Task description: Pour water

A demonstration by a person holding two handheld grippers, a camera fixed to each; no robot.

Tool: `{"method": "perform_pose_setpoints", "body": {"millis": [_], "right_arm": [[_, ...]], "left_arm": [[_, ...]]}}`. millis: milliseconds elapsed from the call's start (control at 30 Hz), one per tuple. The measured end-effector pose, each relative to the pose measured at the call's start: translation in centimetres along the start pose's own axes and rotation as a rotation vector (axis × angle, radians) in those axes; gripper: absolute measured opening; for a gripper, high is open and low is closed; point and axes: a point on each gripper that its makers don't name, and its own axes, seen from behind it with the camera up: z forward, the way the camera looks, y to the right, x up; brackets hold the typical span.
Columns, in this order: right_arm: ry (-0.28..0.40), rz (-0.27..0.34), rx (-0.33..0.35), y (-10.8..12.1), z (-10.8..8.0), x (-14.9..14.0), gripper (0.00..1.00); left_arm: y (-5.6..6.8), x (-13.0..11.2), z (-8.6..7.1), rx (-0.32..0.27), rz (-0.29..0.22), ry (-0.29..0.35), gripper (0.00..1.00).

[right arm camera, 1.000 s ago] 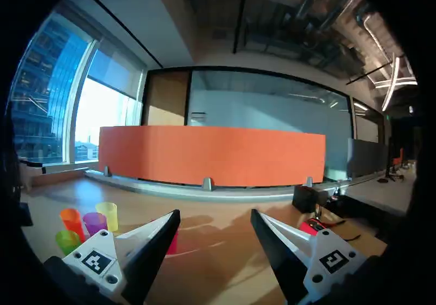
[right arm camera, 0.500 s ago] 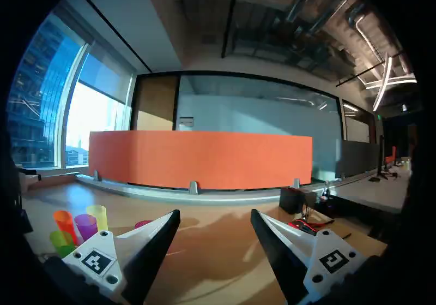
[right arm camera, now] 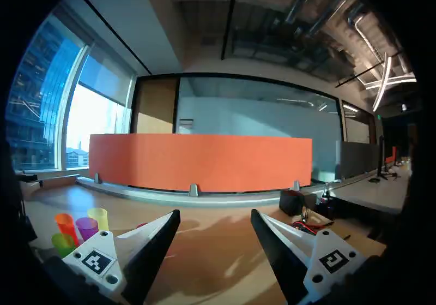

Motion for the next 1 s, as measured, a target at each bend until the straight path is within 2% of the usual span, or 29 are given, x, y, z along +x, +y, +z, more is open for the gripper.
{"method": "perform_pose_setpoints", "body": {"millis": [400, 1000], "right_arm": [[0.001, 0.018, -0.020, 0.6, -0.6, -0.1, 1.00], [0.008, 0.013, -0.023, 0.3, -0.7, 0.5, 1.00]], "left_arm": [[-1.5, -1.7, -0.4, 0.011, -0.002, -0.011, 0.99], [-1.8, -2.8, -0.5, 0.010, -0.012, -0.018, 0.99]]}}
